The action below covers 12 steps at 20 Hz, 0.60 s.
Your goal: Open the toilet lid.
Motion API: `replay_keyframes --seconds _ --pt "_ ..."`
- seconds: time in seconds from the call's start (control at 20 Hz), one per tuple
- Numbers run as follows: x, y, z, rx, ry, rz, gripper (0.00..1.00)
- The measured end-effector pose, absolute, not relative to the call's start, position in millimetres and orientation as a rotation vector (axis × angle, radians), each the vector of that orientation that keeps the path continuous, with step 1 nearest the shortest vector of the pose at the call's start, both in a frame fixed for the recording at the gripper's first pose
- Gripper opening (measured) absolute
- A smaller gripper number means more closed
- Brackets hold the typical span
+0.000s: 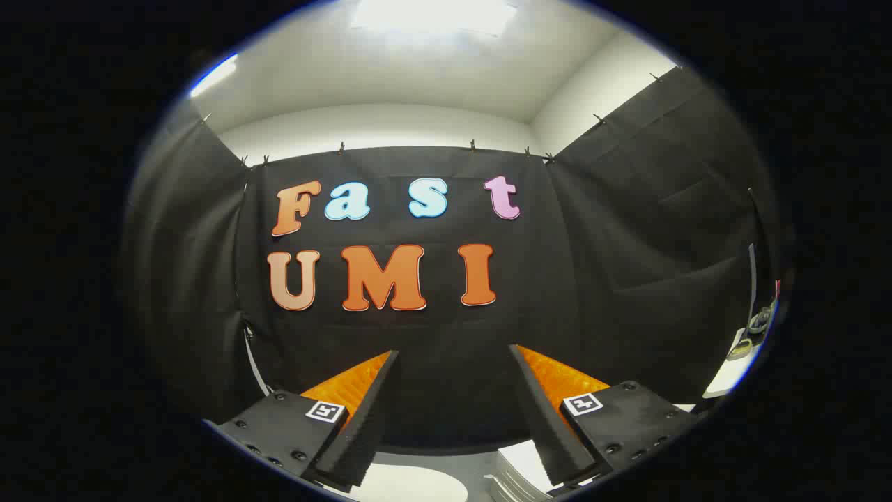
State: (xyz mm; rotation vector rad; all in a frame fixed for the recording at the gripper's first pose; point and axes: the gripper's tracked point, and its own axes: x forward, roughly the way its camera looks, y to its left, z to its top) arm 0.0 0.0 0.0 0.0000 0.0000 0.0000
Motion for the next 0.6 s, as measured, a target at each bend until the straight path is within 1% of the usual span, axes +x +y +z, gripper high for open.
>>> replay_keyframes --seconds 0.6 --pt "5.5 2.2 -4.5 0.002 -0.001 -0.004 0.98"
